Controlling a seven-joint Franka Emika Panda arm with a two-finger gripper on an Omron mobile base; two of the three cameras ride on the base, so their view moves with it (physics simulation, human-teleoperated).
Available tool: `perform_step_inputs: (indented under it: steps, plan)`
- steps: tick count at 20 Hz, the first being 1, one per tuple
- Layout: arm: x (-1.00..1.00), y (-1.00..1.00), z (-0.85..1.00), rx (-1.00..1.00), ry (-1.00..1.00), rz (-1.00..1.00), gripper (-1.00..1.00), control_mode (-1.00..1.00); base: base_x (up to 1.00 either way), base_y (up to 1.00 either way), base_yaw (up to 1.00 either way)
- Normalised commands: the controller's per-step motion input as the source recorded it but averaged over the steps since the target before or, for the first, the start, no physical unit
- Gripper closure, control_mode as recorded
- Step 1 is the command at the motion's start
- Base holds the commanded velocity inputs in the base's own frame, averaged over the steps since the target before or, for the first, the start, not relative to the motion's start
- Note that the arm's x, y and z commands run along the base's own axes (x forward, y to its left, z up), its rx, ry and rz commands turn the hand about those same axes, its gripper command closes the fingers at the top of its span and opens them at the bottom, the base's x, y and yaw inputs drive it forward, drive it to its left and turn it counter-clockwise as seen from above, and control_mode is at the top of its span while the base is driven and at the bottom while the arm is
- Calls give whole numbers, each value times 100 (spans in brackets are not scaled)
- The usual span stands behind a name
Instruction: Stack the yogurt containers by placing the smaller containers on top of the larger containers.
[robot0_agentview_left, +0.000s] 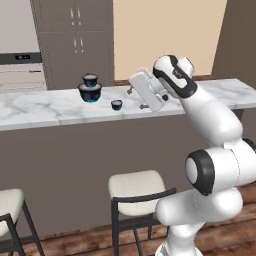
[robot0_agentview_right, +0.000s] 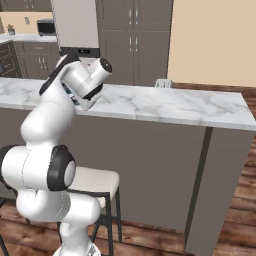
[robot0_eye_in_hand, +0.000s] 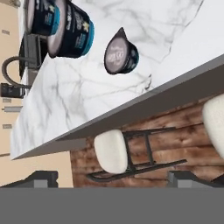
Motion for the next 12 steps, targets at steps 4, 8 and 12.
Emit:
perform_step_inputs:
  steps: [4, 8, 12]
  plan:
    - [-5, 0, -4, -4, -8, 1, -100, -100, 0, 0, 0]
    - [0, 0, 0, -6, -16, 0, -100, -100, 0, 0, 0]
    - [6, 0, 0, -2, -12, 0, -100, -100, 0, 0, 0]
